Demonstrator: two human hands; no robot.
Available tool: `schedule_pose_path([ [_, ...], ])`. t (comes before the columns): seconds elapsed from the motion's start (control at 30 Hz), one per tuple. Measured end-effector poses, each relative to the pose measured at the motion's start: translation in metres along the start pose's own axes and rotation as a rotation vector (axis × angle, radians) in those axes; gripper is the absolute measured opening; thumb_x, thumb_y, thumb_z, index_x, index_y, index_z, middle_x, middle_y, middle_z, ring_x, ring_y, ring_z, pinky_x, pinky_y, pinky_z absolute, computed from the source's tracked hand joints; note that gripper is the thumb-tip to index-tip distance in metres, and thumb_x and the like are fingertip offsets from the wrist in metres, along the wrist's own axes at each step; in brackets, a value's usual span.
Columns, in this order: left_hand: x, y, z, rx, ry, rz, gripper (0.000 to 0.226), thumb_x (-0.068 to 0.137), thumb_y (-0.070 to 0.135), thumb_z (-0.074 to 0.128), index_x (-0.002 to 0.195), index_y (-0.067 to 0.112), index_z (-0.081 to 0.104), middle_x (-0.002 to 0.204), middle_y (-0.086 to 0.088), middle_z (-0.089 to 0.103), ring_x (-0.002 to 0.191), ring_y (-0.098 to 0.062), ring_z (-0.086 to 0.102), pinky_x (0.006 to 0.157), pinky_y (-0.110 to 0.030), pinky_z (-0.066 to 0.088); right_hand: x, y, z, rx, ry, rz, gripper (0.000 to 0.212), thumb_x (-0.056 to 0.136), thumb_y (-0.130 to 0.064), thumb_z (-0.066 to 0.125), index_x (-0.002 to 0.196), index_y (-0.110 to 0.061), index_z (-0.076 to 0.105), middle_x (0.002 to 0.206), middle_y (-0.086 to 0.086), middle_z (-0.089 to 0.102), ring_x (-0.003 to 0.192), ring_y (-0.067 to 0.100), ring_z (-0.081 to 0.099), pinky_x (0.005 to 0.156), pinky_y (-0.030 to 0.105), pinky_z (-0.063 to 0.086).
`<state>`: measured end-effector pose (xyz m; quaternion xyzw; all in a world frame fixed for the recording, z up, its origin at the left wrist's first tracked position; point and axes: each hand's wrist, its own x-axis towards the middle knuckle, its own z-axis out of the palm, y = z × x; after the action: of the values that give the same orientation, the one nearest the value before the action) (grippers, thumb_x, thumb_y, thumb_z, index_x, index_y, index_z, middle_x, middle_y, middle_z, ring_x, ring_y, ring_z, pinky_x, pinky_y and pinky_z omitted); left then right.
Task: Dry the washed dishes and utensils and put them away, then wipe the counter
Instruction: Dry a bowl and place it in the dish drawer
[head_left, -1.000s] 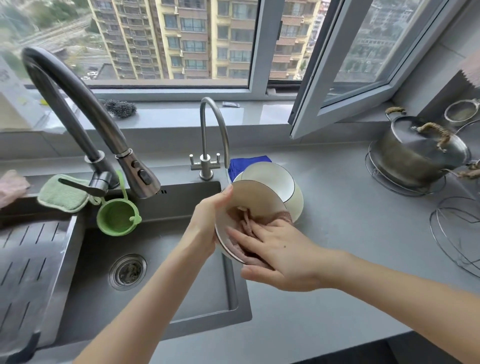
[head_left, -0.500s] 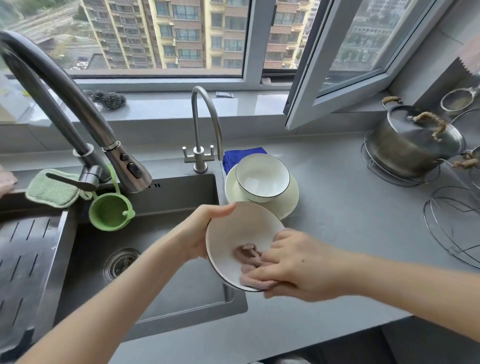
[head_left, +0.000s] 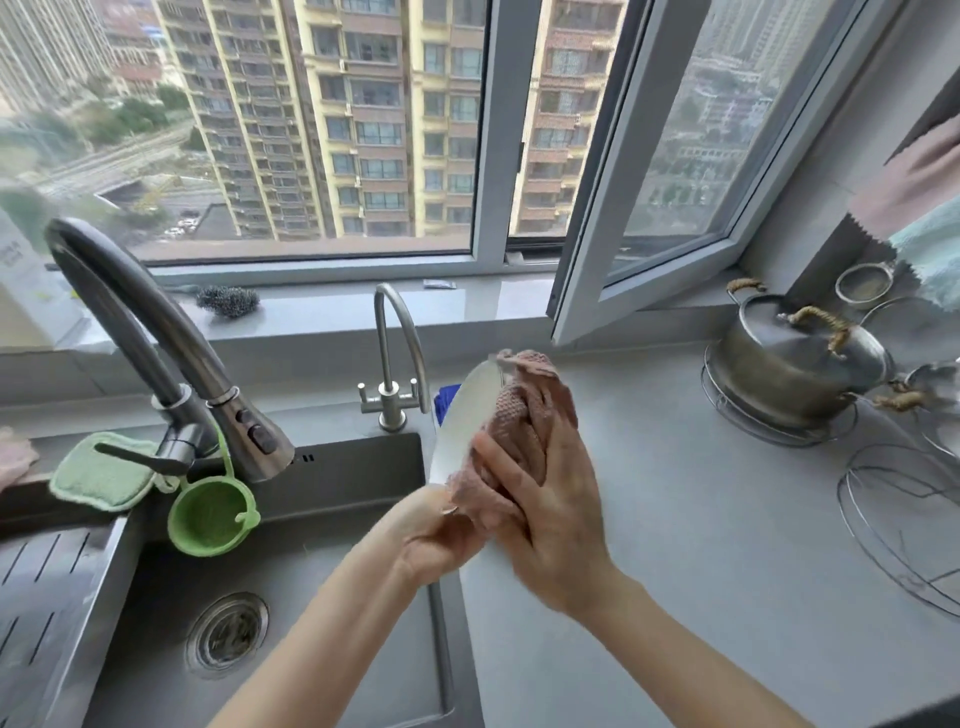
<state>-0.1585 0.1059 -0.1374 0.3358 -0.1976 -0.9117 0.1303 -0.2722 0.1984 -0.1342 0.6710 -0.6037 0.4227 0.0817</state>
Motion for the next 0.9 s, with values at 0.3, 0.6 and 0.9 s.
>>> schedule_pose_path([
  [0.3,-0.019,0.037,0.014,0.704,0.238,0.059,0.014,0.080,-0.010,0.046,0.068,-0.008,0.053,0.041,-0.014,0.053,0.030,-0.016,0.052,0.029,-0.012,0.035,0.078,0.033,-0.035,0.961,-0.156,0.723,0.043,0.094,-0.053,0.038,0.112,-0.025,0.065,0.117,0.005,0.066,0.110,0.018,0.060,0.104,0.040,0.041],
  [0.6,-0.009,0.030,0.030,0.762,0.322,0.204,0.013,0.069,-0.013,0.056,0.081,-0.011,0.052,0.050,-0.016,0.052,0.032,-0.024,0.048,0.034,-0.017,0.036,0.067,0.053,-0.030,1.423,0.013,1.096,0.051,0.103,-0.042,0.028,0.088,-0.013,0.067,0.095,0.011,0.067,0.091,0.025,0.064,0.085,0.034,0.051],
  [0.9,-0.006,0.000,0.025,0.488,0.343,0.531,0.028,0.058,-0.002,0.058,0.082,0.012,0.057,0.079,-0.008,0.061,0.063,-0.029,0.056,0.038,-0.024,0.048,0.029,0.027,-0.009,1.204,0.404,1.481,0.050,0.097,-0.055,0.033,0.111,-0.019,0.066,0.103,0.008,0.067,0.105,0.027,0.059,0.103,0.043,0.041],
])
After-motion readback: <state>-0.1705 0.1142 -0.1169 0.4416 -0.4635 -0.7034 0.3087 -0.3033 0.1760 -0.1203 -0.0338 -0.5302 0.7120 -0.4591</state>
